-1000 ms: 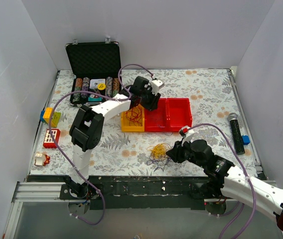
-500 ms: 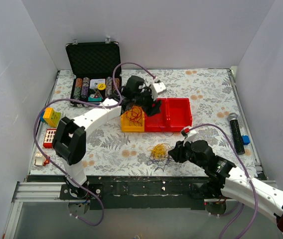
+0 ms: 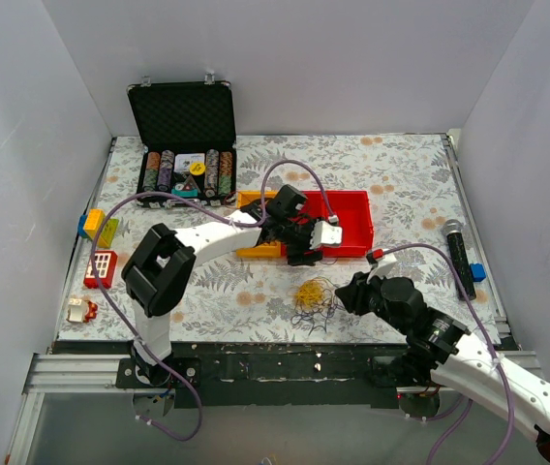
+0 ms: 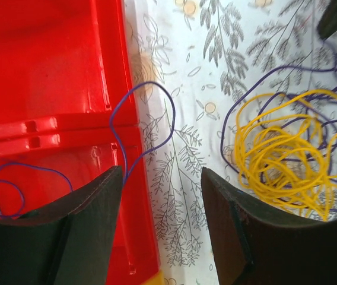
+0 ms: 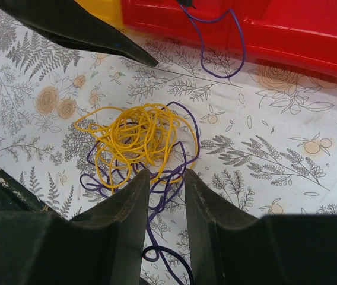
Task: Untangle the cables
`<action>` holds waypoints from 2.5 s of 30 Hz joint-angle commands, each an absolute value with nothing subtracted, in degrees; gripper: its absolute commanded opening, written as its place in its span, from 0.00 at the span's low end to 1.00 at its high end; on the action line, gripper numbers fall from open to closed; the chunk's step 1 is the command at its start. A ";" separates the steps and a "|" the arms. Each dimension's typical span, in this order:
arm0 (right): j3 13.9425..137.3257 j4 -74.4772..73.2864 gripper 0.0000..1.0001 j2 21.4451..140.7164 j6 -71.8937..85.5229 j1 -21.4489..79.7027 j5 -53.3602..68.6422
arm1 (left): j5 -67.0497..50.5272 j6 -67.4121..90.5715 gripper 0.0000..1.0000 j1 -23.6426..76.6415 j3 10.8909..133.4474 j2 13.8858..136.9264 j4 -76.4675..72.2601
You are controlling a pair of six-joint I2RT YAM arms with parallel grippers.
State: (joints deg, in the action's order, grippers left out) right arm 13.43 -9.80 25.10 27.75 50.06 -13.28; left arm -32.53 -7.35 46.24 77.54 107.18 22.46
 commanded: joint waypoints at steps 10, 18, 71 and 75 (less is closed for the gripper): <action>14.06 -7.65 0.37 24.43 29.18 50.27 -11.87 | -25.66 -10.99 0.51 45.79 79.99 110.74 19.17; 14.06 -7.38 0.35 24.96 29.00 50.27 -11.86 | -25.84 -11.34 0.50 45.88 77.61 110.22 19.25; 14.24 -5.54 0.29 27.60 28.39 50.27 -9.93 | -29.62 -7.82 0.24 43.51 66.53 103.45 16.26; 14.06 -5.45 0.29 27.60 28.56 50.19 -9.93 | -29.36 -5.02 0.32 43.51 67.67 103.45 15.30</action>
State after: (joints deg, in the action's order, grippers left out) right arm 13.41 -8.75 27.64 28.56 50.06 -10.11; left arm -29.15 -6.70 43.59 66.96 106.91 16.47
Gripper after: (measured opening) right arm 0.294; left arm 0.308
